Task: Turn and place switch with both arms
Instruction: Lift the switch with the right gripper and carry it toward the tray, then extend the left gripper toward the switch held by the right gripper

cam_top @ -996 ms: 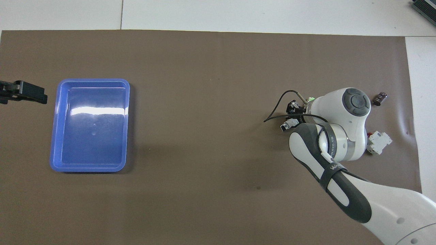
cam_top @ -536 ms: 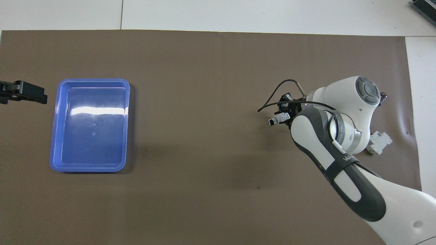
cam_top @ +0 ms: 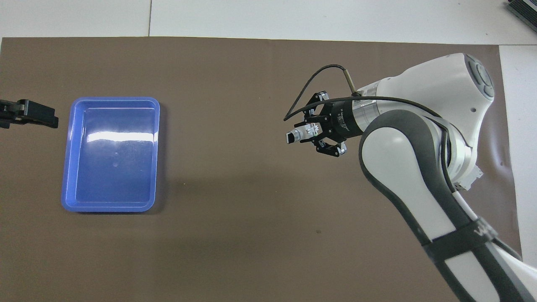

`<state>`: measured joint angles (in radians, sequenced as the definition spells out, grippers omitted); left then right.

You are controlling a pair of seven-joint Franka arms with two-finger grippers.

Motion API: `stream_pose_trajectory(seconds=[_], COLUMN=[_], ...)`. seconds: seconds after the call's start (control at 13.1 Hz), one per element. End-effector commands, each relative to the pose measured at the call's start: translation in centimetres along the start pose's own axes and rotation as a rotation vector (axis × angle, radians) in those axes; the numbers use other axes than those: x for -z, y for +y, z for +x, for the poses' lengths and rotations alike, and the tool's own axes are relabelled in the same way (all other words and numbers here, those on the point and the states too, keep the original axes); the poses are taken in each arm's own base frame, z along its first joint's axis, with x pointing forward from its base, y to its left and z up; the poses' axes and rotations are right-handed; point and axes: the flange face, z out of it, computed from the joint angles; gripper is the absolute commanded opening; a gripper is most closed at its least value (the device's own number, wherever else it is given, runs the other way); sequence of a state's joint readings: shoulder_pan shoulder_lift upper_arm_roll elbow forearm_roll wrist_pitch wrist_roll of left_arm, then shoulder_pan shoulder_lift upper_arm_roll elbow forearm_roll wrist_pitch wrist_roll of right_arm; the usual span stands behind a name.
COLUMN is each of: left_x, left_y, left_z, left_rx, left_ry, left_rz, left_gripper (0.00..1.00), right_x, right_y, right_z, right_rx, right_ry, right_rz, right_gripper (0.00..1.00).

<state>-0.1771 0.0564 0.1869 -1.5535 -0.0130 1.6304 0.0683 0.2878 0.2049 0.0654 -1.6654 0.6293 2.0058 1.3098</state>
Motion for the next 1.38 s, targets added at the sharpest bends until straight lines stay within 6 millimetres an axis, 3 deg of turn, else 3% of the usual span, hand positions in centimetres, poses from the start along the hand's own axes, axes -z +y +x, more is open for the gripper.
stream_pose_trajectory(seconds=[0.0,0.15,0.38,0.61,0.77,0.92,1.15,1.3], left_x=[0.1,0.3,0.9,1.7,2.5,3.8,4.2,3.4], left_y=[0.5,0.8,3.2,4.9,5.5,5.4,6.7,7.7], left_z=[-0.9,-1.0,-1.1,-0.8,-1.0,-1.4,-1.8,-2.7], left_rx=[-0.014,-0.017,-0.044,-0.022,-0.016,-0.010,-0.115,-0.147], left_ry=[0.000,0.000,0.019,0.050,0.061,0.083,0.112,0.108], left_rz=[0.015,0.014,-0.052,-0.275,-0.387,-0.510,-0.602,-0.673], left_gripper=[1.00,1.00,1.00,1.00,0.99,0.97,0.88,0.80], right_x=[0.7,1.2,-1.2,-3.3,-4.9,-5.0,-5.0,-5.3], right_y=[-1.8,-3.0,-3.0,-2.4,-1.2,-1.0,-0.9,-0.8], right_z=[-5.5,-8.4,-14.2,-16.3,-16.3,-15.5,-15.1,-14.7], right_rx=[-0.102,-0.234,-0.321,-0.358,-0.321,-0.285,-0.289,-0.304], right_ry=[-0.104,-0.250,-0.352,-0.340,-0.286,-0.235,-0.229,-0.224], right_rz=[0.036,0.156,0.264,0.265,0.204,0.150,0.146,0.146], right_gripper=[0.00,0.00,0.00,0.00,0.00,0.00,0.00,0.00])
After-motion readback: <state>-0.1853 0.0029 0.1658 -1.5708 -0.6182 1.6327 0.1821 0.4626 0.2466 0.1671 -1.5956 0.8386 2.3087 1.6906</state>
